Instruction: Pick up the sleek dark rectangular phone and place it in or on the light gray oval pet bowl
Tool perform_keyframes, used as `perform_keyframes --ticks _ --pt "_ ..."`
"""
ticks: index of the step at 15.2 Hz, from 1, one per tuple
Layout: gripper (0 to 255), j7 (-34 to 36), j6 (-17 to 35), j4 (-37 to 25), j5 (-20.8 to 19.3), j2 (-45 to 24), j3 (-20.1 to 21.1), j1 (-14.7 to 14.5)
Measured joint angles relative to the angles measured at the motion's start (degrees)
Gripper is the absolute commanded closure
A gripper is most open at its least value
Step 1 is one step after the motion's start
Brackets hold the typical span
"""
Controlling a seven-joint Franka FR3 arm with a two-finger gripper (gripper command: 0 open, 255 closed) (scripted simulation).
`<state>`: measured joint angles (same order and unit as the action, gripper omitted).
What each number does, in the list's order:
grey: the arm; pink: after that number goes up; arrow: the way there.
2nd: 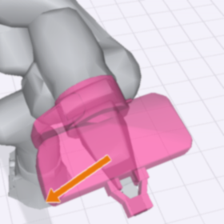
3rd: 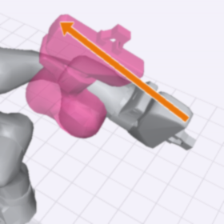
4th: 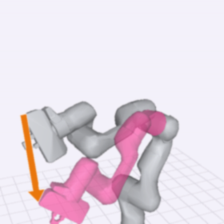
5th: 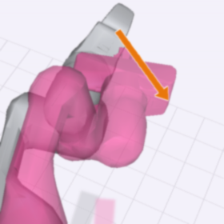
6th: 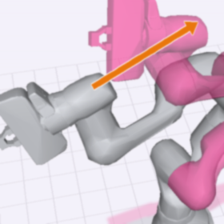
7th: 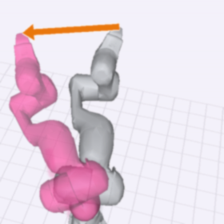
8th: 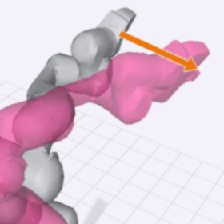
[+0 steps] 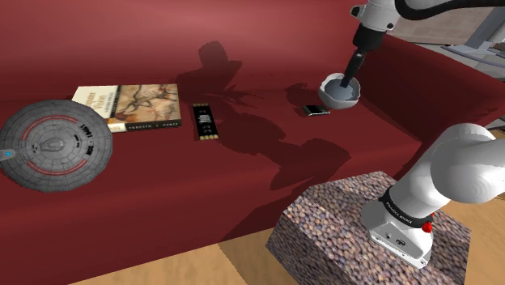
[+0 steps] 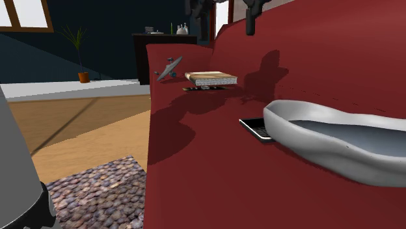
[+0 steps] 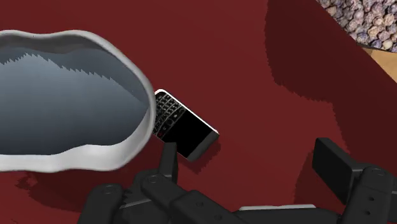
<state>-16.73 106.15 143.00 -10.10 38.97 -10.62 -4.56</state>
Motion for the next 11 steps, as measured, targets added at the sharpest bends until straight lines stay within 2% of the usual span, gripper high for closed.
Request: perform_keyframes --ticks 7,11 --pt "0 -25.5 12.3 0.7 -0.7 -12.0 -11.8 -5.4" --pt "0 -41.4 18.8 -0.7 2.1 -20.9 -18.0 -9.5"
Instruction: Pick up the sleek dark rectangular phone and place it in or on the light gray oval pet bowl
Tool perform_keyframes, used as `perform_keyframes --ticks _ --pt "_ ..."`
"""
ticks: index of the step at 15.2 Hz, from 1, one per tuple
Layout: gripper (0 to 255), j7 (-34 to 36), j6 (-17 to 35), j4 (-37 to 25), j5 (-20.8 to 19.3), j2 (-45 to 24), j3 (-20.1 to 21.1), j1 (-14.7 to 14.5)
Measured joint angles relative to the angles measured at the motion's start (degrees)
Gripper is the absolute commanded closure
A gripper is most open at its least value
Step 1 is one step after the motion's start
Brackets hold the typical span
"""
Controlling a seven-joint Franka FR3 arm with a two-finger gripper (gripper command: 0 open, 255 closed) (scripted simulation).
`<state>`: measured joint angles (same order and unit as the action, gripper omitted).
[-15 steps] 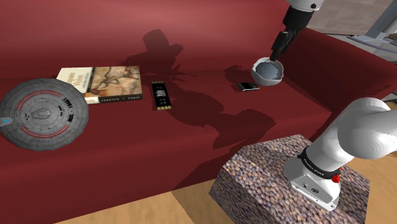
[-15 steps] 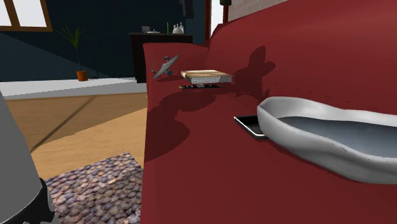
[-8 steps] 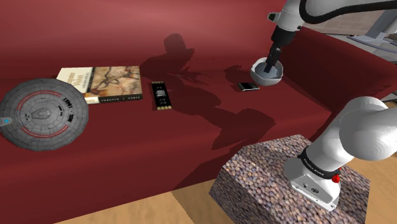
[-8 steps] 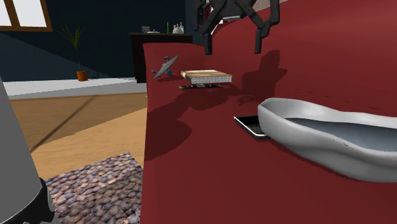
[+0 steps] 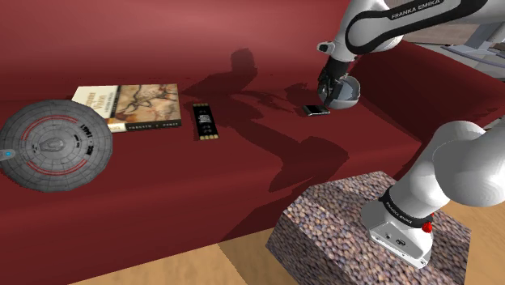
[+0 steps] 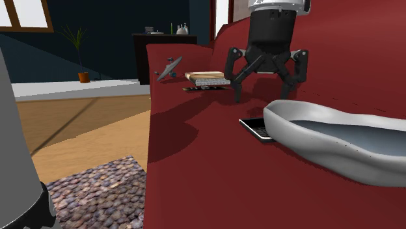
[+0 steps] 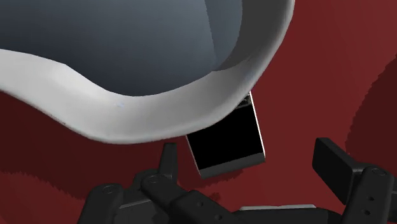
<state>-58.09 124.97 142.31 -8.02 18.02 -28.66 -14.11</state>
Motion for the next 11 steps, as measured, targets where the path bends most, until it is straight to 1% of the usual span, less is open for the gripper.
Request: perform_keyframes --ticks 1,3,9,11 --pt "0 -2.9 1.0 -0.4 0.9 -1.8 -0.7 -0.9" --pt "0 -5.9 3.5 -0.3 2.2 -4.5 -1.8 -1.7" --pt "0 -8.0 8.6 1.5 4.1 -8.2 -2.7 -2.5" --pt "0 -8.2 9.1 1.7 4.2 -8.4 -2.8 -2.5"
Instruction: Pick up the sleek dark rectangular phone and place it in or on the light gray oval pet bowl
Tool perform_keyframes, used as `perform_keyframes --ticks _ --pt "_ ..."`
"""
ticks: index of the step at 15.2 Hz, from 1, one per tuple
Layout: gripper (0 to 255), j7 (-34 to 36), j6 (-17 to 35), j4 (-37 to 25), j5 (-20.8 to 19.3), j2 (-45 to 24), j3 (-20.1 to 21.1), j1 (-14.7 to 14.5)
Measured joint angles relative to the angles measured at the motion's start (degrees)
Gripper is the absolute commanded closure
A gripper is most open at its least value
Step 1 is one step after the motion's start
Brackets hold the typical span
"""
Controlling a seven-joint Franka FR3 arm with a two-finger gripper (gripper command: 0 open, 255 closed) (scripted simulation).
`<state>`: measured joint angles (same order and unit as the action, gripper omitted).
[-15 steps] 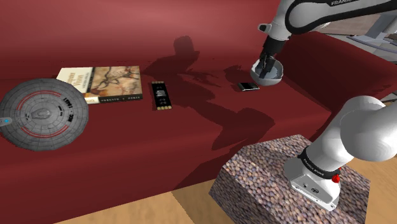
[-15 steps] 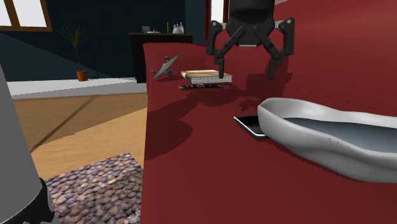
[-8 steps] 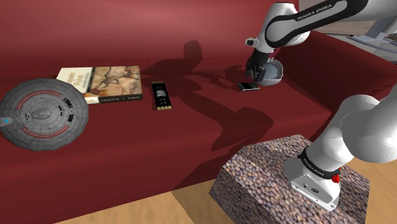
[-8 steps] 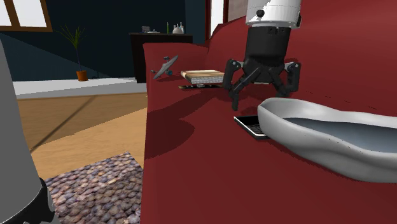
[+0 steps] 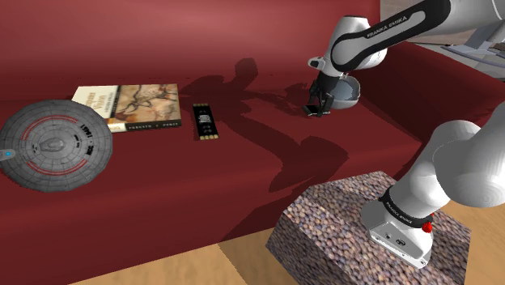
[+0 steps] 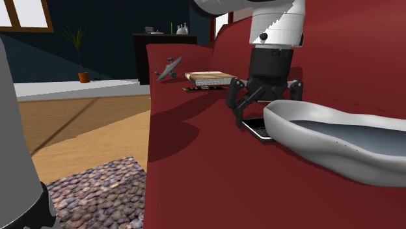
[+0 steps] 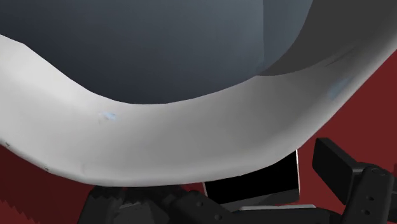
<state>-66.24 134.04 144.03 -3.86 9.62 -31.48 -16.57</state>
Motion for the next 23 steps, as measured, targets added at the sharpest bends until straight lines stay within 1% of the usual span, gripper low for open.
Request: perform_keyframes --ticks 4,5,15,23 --pt "0 -0.1 0.2 0.1 0.0 -0.1 0.0 0.0" --pt "255 -0.1 0.2 0.1 0.0 -0.1 0.0 0.0" --pt "255 -0.1 0.3 0.0 0.1 0.0 -0.1 0.0" --pt "255 1.7 -6.0 -2.4 -2.0 4.0 1.0 0.6"
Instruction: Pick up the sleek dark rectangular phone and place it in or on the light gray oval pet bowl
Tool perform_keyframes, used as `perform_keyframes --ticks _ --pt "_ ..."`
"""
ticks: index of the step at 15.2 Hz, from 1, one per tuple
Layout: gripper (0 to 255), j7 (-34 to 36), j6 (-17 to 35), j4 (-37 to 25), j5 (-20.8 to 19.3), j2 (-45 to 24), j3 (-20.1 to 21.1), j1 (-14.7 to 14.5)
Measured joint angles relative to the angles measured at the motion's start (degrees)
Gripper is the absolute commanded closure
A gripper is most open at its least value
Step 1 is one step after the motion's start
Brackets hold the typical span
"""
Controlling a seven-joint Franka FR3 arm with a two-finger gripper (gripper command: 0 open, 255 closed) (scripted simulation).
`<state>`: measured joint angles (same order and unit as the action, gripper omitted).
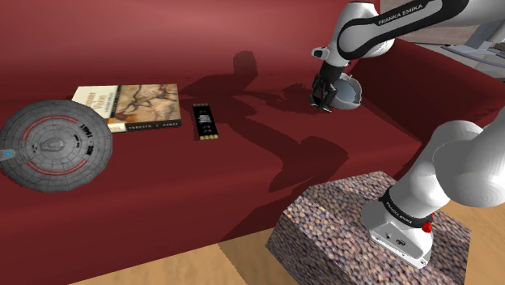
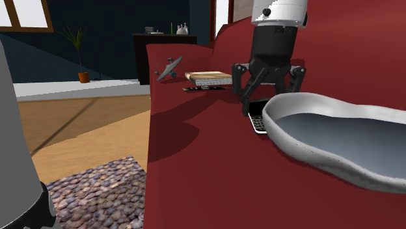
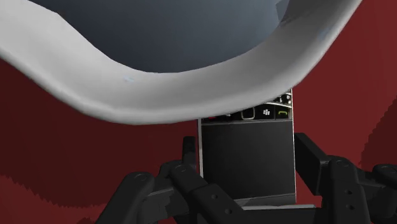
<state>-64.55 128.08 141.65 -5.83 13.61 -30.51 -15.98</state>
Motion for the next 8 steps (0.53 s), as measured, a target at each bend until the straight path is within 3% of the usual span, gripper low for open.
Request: perform_keyframes --ticks 8 --pt "255 1.6 -6.9 -3.1 -1.5 4.2 1.4 0.5"
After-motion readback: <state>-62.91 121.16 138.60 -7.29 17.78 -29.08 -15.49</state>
